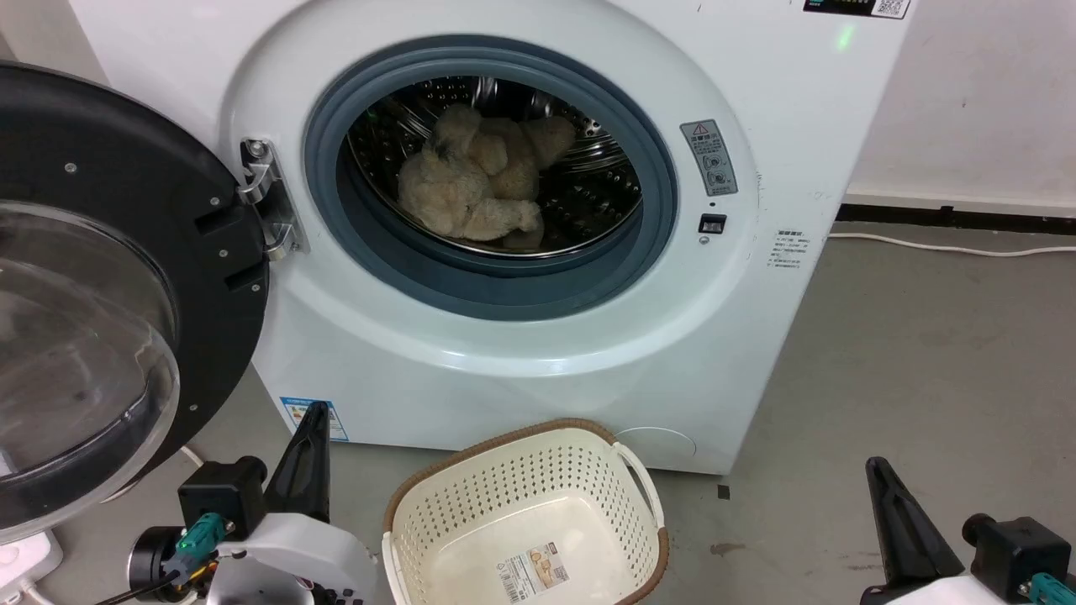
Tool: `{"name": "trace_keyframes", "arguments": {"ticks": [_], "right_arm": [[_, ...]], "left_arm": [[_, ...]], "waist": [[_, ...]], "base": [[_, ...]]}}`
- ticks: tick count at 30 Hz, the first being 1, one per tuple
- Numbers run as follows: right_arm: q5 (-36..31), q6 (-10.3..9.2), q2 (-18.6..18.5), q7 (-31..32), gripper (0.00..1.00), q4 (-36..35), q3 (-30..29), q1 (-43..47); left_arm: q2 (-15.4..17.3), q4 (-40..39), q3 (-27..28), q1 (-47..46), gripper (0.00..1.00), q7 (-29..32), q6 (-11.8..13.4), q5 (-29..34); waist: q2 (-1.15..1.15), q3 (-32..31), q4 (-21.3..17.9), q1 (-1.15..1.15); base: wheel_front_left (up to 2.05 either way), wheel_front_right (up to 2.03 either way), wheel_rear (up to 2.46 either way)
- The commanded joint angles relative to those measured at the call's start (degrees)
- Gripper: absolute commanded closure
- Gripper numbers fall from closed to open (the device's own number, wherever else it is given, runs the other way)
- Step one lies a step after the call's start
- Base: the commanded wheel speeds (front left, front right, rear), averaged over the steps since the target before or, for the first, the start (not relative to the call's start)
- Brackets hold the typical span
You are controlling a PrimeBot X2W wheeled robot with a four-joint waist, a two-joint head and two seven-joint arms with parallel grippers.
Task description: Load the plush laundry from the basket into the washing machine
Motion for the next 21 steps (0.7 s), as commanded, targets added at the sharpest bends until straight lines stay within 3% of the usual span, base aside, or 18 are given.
{"name": "trace_keyframes", "arguments": {"ticks": [1, 21], "right_arm": [[-0.42, 0.02, -0.04, 0.18, 1.0, 0.29, 0.21, -0.91], [-2.67, 0.02, -0.06, 1.07, 1.0, 1.25, 0.86, -2.91]], "left_arm": [[-0.5, -0.33, 0.77, 1.16, 1.0, 0.29, -0.53, 1.07], [-4.57, -0.81, 4.96, 1.81, 1.0, 2.13, -3.5, 7.86]], "waist": [[0.0, 0.01, -0.03, 0.0], [0.0, 0.23, -0.44, 0.0]], "base": [[0.0, 0.0, 0.0], [0.0, 0.0, 0.0]]}}
